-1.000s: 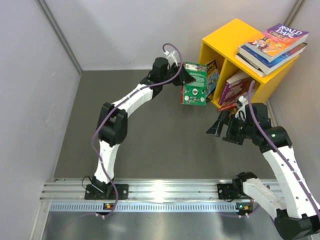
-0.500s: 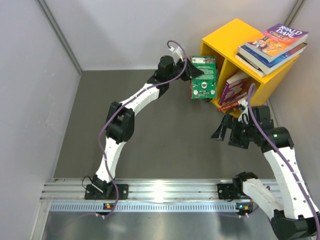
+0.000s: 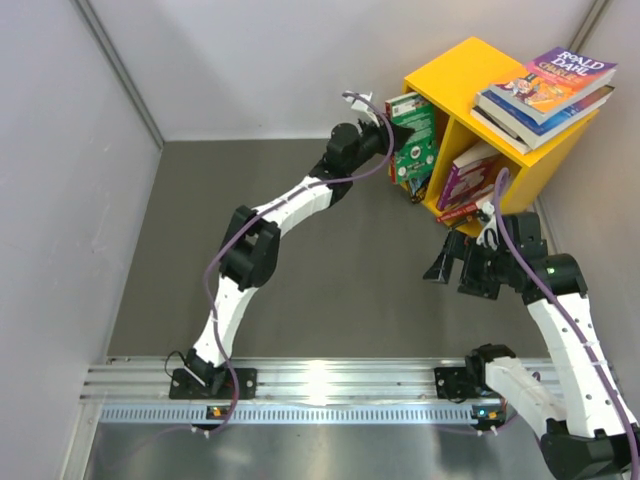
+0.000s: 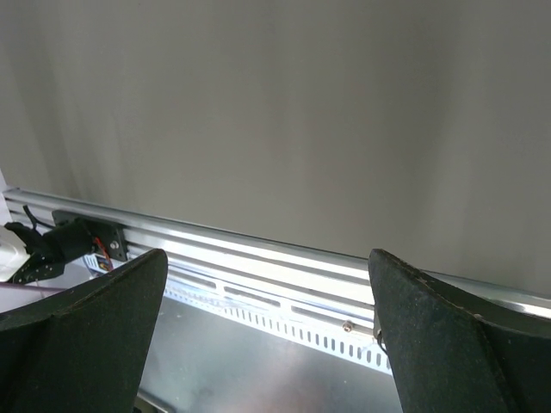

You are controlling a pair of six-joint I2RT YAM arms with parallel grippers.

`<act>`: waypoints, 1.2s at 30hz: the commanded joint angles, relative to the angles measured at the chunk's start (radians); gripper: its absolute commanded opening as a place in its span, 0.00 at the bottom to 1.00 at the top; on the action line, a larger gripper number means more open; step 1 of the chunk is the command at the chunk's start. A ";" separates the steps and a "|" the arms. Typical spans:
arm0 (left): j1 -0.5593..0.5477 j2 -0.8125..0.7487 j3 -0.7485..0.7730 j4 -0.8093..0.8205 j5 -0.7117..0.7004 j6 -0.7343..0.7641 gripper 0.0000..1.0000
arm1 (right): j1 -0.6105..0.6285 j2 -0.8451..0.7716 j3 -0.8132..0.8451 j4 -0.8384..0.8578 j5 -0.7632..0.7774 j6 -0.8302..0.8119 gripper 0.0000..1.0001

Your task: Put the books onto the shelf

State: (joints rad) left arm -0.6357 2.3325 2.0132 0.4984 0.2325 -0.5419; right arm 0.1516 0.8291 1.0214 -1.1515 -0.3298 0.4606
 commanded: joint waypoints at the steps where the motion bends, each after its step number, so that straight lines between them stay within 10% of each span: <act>1: -0.025 0.024 0.012 0.314 -0.128 0.046 0.00 | -0.017 -0.013 0.002 -0.025 -0.003 -0.025 1.00; 13: -0.093 0.343 0.347 0.356 -0.393 0.060 0.00 | -0.027 -0.025 0.054 -0.109 0.057 -0.085 1.00; 24: -0.119 0.422 0.328 0.316 -0.391 -0.033 0.03 | -0.041 -0.012 0.069 -0.131 0.064 -0.142 1.00; 31: -0.119 0.413 0.328 0.267 -0.384 -0.013 0.92 | -0.047 0.016 0.057 -0.097 0.040 -0.152 1.00; 36: -0.117 0.347 0.273 0.261 -0.372 0.023 0.99 | -0.047 0.027 0.055 -0.076 0.029 -0.151 1.00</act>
State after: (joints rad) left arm -0.7635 2.7571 2.3108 0.7582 -0.1486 -0.5713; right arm 0.1188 0.8558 1.0492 -1.2633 -0.2844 0.3305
